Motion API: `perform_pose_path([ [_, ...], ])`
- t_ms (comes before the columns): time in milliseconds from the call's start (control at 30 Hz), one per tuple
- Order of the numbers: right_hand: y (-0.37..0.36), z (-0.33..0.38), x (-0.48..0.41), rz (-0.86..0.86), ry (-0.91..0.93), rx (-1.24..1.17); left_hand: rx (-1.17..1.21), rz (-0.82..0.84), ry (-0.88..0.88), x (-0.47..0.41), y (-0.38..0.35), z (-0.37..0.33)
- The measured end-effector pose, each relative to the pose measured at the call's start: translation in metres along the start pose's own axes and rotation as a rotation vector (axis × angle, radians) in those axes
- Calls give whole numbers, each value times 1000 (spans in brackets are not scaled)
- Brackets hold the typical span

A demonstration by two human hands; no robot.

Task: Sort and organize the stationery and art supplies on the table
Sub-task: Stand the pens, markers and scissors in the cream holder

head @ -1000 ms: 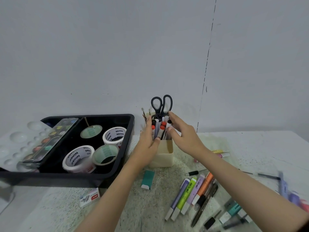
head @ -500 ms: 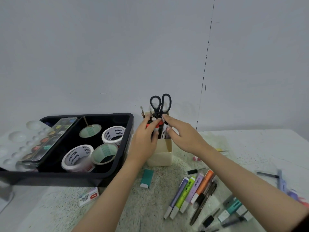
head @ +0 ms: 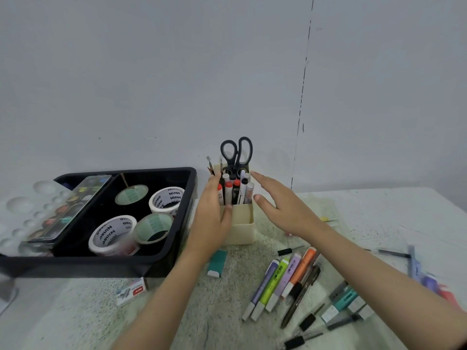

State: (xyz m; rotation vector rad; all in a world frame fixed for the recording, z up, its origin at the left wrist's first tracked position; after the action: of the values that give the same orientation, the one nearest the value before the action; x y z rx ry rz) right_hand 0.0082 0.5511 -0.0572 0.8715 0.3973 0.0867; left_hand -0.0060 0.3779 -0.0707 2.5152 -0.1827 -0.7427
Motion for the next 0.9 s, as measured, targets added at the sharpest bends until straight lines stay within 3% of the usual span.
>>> perform_pose_path([
  [133,12,-7,20,-69,-5,-5,-258,-196,-160,24,-2,-5],
  [300,22,-24,54,-39,-73,42,-259,-55,-292,53,-16,-13],
  [567,27,-47,113,144,-168,215,-188,311,-114,88,-43,-12],
  [767,31,-58,115,67,-209,516,-215,362,-45,94,-53,-13],
  [900,31,-64,109,107,-279,517,-197,350,2,94,-52,-16],
])
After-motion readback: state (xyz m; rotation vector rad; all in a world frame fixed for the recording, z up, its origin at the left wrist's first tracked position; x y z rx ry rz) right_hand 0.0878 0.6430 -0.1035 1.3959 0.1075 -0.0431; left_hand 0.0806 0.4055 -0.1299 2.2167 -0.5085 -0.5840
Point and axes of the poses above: each hand's wrist, its own x-axis away from the middle knuckle, its own y-axis out of the back of the hand, z = x × y, the point moved 2 cm from there along -x, towards the middle knuckle, and after that the axes turned 3 degrees about z, right-handed, at the moved point
